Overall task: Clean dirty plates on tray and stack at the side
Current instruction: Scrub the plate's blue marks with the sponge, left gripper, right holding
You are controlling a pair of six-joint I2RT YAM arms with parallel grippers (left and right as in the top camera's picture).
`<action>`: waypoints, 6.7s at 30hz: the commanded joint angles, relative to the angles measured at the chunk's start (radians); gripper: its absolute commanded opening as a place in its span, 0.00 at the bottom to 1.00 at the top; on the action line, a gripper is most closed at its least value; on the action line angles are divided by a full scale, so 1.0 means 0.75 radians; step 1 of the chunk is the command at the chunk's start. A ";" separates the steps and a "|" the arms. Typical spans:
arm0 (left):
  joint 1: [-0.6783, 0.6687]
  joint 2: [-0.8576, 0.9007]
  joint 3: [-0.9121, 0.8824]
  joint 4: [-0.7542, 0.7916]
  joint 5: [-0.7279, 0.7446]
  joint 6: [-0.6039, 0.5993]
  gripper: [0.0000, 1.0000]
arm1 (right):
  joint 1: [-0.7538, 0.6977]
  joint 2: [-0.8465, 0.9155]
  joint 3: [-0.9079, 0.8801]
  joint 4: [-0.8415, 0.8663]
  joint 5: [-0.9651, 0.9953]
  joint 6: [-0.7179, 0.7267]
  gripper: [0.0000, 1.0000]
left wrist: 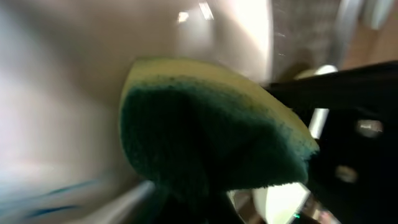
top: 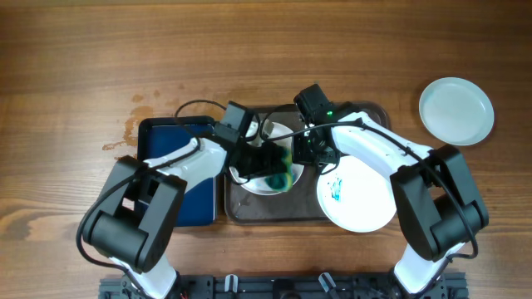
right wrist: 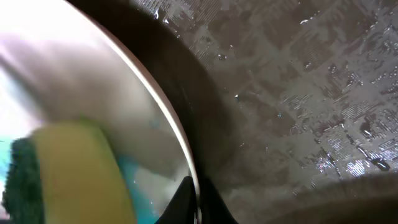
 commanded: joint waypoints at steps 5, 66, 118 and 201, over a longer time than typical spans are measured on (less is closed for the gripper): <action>0.030 0.015 -0.012 0.061 -0.259 -0.135 0.04 | -0.002 0.053 -0.017 -0.028 0.068 -0.009 0.05; 0.081 0.015 -0.012 -0.422 -1.122 -0.124 0.04 | -0.005 0.053 -0.016 -0.071 0.068 -0.041 0.04; 0.166 0.015 -0.012 -0.406 -0.689 0.030 0.04 | -0.005 0.053 -0.016 -0.074 0.068 -0.044 0.05; -0.140 -0.090 0.101 -0.195 -0.453 0.096 0.04 | -0.005 0.053 -0.016 -0.097 0.068 -0.075 0.04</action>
